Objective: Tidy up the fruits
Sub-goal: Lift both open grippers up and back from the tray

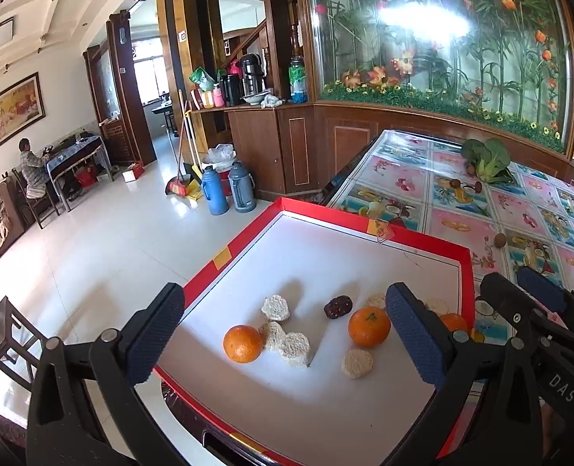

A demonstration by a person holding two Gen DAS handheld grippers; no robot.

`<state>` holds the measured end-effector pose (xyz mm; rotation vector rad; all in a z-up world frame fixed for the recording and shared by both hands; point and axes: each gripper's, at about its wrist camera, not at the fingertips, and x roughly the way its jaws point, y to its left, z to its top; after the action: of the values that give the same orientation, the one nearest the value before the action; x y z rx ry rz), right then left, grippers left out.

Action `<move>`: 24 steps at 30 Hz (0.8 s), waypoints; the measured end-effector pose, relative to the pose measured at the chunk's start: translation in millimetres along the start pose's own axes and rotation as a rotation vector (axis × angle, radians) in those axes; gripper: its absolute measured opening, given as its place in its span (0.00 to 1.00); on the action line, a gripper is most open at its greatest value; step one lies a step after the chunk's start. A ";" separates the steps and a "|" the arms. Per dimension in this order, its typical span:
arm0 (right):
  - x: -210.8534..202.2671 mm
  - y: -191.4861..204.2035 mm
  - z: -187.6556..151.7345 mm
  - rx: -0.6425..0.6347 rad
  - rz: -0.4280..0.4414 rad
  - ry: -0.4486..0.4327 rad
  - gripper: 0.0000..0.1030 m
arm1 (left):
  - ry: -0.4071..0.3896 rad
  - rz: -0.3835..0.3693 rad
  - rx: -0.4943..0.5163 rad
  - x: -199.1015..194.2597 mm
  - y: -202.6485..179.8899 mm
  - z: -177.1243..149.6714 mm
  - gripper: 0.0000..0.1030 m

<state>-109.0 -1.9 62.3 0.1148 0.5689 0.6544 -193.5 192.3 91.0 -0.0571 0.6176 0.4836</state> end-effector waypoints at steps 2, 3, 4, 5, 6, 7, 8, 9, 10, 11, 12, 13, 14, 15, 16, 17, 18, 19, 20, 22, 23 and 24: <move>-1.0 0.1 -0.1 -0.001 -0.007 -0.007 0.75 | 0.011 -0.011 -0.001 0.9 0.5 -0.8 1.00; -1.1 0.2 -0.1 -0.002 -0.009 -0.010 0.76 | 0.019 -0.023 -0.001 1.8 0.7 -1.1 1.00; -1.2 0.9 -0.1 -0.006 -0.013 -0.013 0.76 | 0.024 -0.029 -0.003 2.7 0.6 -1.4 1.00; -1.0 2.0 -0.6 -0.013 -0.020 -0.014 0.76 | 0.025 -0.028 -0.003 2.5 0.8 -2.3 1.00; -0.6 3.0 -0.8 -0.019 -0.026 -0.014 0.77 | 0.024 -0.027 -0.002 2.4 0.3 -2.8 1.00; -0.2 4.0 -1.1 -0.025 -0.033 -0.015 0.77 | 0.024 -0.028 0.001 2.4 -0.1 -3.2 1.00; -0.2 4.8 -1.0 -0.029 -0.039 -0.015 0.78 | 0.024 -0.030 0.002 2.4 -0.1 -3.3 1.00; -0.3 4.8 -1.3 -0.030 -0.039 -0.017 0.79 | 0.022 -0.029 0.004 1.8 0.0 -3.9 1.00; -0.8 4.5 -1.1 -0.028 -0.040 -0.022 0.80 | 0.020 -0.028 0.007 1.5 -0.1 -4.2 1.00; -0.7 3.6 -0.7 -0.025 -0.043 -0.025 0.80 | 0.017 -0.027 0.008 1.1 0.1 -4.7 1.00; -0.6 2.4 0.0 -0.022 -0.045 -0.028 0.81 | 0.018 -0.028 0.005 1.1 -0.1 -4.5 1.00; -0.8 1.4 0.5 -0.017 -0.048 -0.032 0.81 | 0.016 -0.032 -0.001 0.5 1.0 -5.1 1.00; -1.3 1.3 0.1 -0.013 -0.050 -0.034 0.81 | 0.014 -0.035 -0.005 -0.3 1.7 -5.0 1.00; -1.4 0.7 0.2 -0.010 -0.053 -0.037 0.82 | 0.011 -0.038 -0.010 -0.7 2.8 -5.3 1.00; -1.7 0.5 0.5 -0.007 -0.056 -0.039 0.82 | 0.010 -0.038 -0.014 -1.1 3.5 -5.3 1.00; -2.3 0.3 0.7 -0.006 -0.058 -0.042 0.82 | 0.008 -0.036 -0.017 -1.8 4.2 -5.6 1.00; -3.2 0.3 0.8 -0.005 -0.058 -0.048 0.83 | 0.007 -0.034 -0.020 -2.1 5.1 -5.9 1.00; -4.9 0.3 1.0 -0.004 -0.056 -0.058 0.83 | 0.005 -0.031 -0.025 -2.0 6.5 -6.5 1.00; -6.7 0.4 0.4 -0.004 -0.055 -0.066 0.83 | 0.007 -0.029 -0.029 -1.8 7.5 -6.6 1.00; -10.3 1.6 0.4 -0.008 -0.057 -0.088 0.84 | 0.022 -0.030 -0.038 0.7 9.3 -7.3 1.00; -11.9 2.3 0.5 -0.011 -0.058 -0.098 0.85 | 0.027 -0.031 -0.039 1.5 10.0 -7.8 1.00; -12.6 2.7 0.7 -0.013 -0.057 -0.104 0.85 | 0.027 -0.032 -0.036 2.2 10.4 -8.4 1.00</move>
<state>-118.3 -7.4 69.5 0.1196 0.4663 0.5928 -201.2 200.9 83.8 -0.1075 0.6338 0.4641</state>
